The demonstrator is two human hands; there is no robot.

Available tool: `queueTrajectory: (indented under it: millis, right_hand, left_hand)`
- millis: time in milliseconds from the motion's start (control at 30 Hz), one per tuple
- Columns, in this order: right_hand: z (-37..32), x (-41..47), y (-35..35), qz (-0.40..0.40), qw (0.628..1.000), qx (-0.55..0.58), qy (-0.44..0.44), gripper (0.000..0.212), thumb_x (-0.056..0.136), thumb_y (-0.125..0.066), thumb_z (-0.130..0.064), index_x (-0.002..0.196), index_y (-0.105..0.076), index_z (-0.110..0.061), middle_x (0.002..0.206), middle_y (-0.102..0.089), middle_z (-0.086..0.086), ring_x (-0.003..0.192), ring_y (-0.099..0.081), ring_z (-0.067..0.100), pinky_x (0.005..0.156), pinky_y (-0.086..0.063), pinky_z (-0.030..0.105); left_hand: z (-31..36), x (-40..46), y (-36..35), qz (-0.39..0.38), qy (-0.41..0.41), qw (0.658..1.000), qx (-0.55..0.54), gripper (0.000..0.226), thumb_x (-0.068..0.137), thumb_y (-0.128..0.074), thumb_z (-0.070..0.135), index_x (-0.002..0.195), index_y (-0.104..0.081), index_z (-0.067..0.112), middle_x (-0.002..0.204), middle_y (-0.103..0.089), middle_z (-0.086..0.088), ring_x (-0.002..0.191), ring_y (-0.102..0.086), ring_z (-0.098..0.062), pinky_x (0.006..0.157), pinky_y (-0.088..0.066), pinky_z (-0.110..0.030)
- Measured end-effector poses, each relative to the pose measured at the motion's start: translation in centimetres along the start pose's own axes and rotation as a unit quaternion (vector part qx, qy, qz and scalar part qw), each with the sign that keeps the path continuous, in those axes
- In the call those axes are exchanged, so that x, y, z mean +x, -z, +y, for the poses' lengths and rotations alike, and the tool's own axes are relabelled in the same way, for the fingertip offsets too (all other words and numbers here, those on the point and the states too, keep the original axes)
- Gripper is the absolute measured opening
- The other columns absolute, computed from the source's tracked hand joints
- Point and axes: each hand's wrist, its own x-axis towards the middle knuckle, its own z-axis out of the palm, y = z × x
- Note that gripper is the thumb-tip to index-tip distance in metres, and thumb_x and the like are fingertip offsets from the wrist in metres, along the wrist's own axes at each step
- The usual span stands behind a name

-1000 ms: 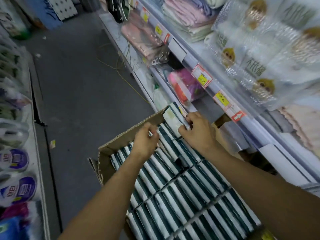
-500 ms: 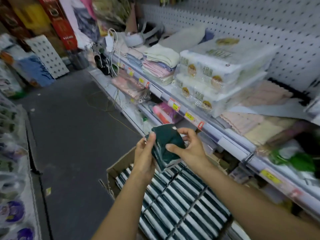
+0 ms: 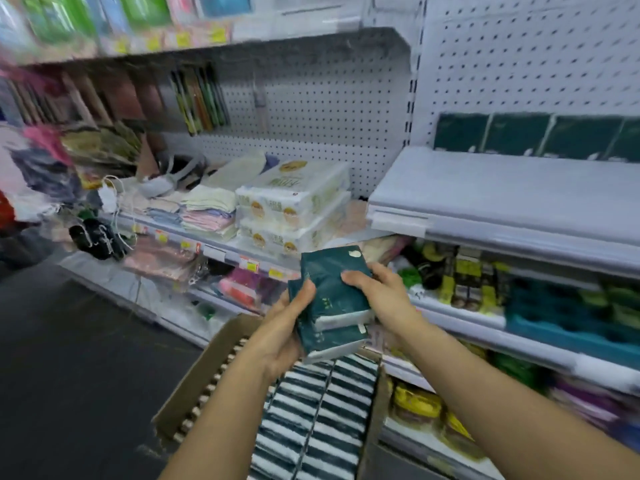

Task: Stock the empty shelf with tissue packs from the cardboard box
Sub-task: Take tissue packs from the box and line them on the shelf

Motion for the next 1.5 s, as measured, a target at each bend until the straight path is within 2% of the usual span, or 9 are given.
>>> queueTrajectory:
  millis: [133, 267, 433, 533, 700, 967, 1133, 1300, 1500]
  right_hand:
    - [-2.5, -2.4, 5.1, 0.089, 0.994, 0.044, 0.034, 0.023, 0.089, -0.066, -0.019, 0.106, -0.056, -0.008, 0.104, -0.068, 0.011, 0.089, -0.068, 0.024, 0.075, -0.055, 0.036]
    - [-5.4, -4.3, 10.8, 0.104, 0.992, 0.025, 0.06, 0.037, 0.086, -0.071, -0.032, 0.111, -0.055, -0.011, 0.105, -0.068, 0.007, 0.085, -0.068, 0.015, 0.062, -0.052, 0.026]
    - [-9.8, -7.5, 19.4, 0.059, 0.995, -0.071, 0.04, 0.026, 0.078, -0.078, -0.035, 0.092, -0.068, -0.016, 0.08, -0.074, 0.002, 0.066, -0.067, 0.016, 0.051, -0.046, 0.022]
    - [-11.5, -9.1, 25.2, 0.086, 0.986, -0.142, 0.034, 0.041, 0.07, -0.081, -0.045, 0.093, -0.069, -0.014, 0.076, -0.07, 0.005, 0.062, -0.057, 0.018, 0.05, -0.035, 0.023]
    - [-14.5, -11.3, 35.8, 0.122, 0.986, -0.088, 0.079, 0.025, 0.079, -0.076, -0.031, 0.08, -0.056, -0.016, 0.07, -0.066, 0.002, 0.057, -0.056, 0.014, 0.041, -0.03, 0.022]
    - [-21.0, -12.3, 52.4, 0.125, 0.975, -0.165, 0.081, 0.031, 0.076, -0.074, -0.042, 0.083, -0.061, -0.015, 0.065, -0.06, 0.001, 0.057, -0.047, 0.014, 0.049, -0.036, 0.023]
    - [-23.5, -11.2, 62.3, 0.177, 0.968, -0.145, 0.1, 0.03, 0.074, -0.08, -0.037, 0.091, -0.066, -0.016, 0.085, -0.069, 0.008, 0.076, -0.056, 0.022, 0.072, -0.041, 0.036]
    - [-23.6, -8.7, 72.3, 0.306, 0.935, -0.044, 0.175, 0.029, 0.082, -0.076, -0.023, 0.107, -0.064, -0.015, 0.101, -0.074, 0.008, 0.091, -0.069, 0.025, 0.084, -0.056, 0.042]
    - [-20.9, -5.5, 79.3, 0.366, 0.914, -0.116, 0.131, 0.016, 0.084, -0.074, -0.015, 0.099, -0.067, -0.014, 0.093, -0.07, 0.007, 0.082, -0.067, 0.023, 0.068, -0.055, 0.03]
  left_hand:
    - [-1.0, 0.3, -5.3, -0.068, 0.006, 0.996, 0.056, 0.058, 0.079, -0.071, 0.014, 0.134, -0.053, 0.005, 0.122, -0.067, -0.021, 0.112, -0.064, -0.039, 0.087, -0.057, -0.049]
    - [-0.8, 1.0, -10.1, -0.113, -0.001, 0.984, 0.137, 0.066, 0.068, -0.082, 0.007, 0.128, -0.054, 0.01, 0.113, -0.071, -0.018, 0.101, -0.069, -0.035, 0.08, -0.06, -0.047]
    - [-0.7, 1.8, -16.9, -0.208, 0.003, 0.935, 0.286, 0.074, 0.054, -0.085, 0.019, 0.123, -0.056, 0.015, 0.111, -0.072, -0.014, 0.101, -0.07, -0.033, 0.083, -0.058, -0.048]
    - [-1.7, 2.2, -22.4, -0.256, 0.01, 0.92, 0.297, 0.067, 0.061, -0.082, 0.017, 0.123, -0.057, 0.017, 0.114, -0.071, -0.014, 0.101, -0.07, -0.032, 0.081, -0.059, -0.043]
    - [-4.3, 3.5, -32.3, -0.281, -0.017, 0.913, 0.297, 0.083, 0.05, -0.088, 0.028, 0.125, -0.055, 0.016, 0.111, -0.072, -0.014, 0.101, -0.07, -0.033, 0.084, -0.058, -0.046]
    - [-8.8, 6.9, -51.0, -0.333, -0.036, 0.882, 0.333, 0.057, 0.074, -0.083, 0.018, 0.124, -0.056, 0.016, 0.112, -0.071, -0.014, 0.094, -0.072, -0.03, 0.076, -0.06, -0.039]
    - [-12.1, 9.0, -60.1, -0.33, -0.04, 0.89, 0.311, 0.068, 0.065, -0.083, 0.041, 0.123, -0.058, 0.015, 0.11, -0.073, -0.01, 0.098, -0.071, -0.028, 0.084, -0.059, -0.042]
    - [-15.1, 12.5, -66.3, -0.272, -0.032, 0.921, 0.277, 0.051, 0.08, -0.079, 0.024, 0.122, -0.053, 0.012, 0.102, -0.075, -0.009, 0.081, -0.074, -0.021, 0.066, -0.061, -0.035]
    - [-17.2, 16.2, -69.4, -0.247, -0.036, 0.911, 0.328, 0.05, 0.081, -0.08, 0.019, 0.124, -0.054, 0.015, 0.106, -0.072, -0.007, 0.084, -0.074, -0.02, 0.063, -0.059, -0.03]
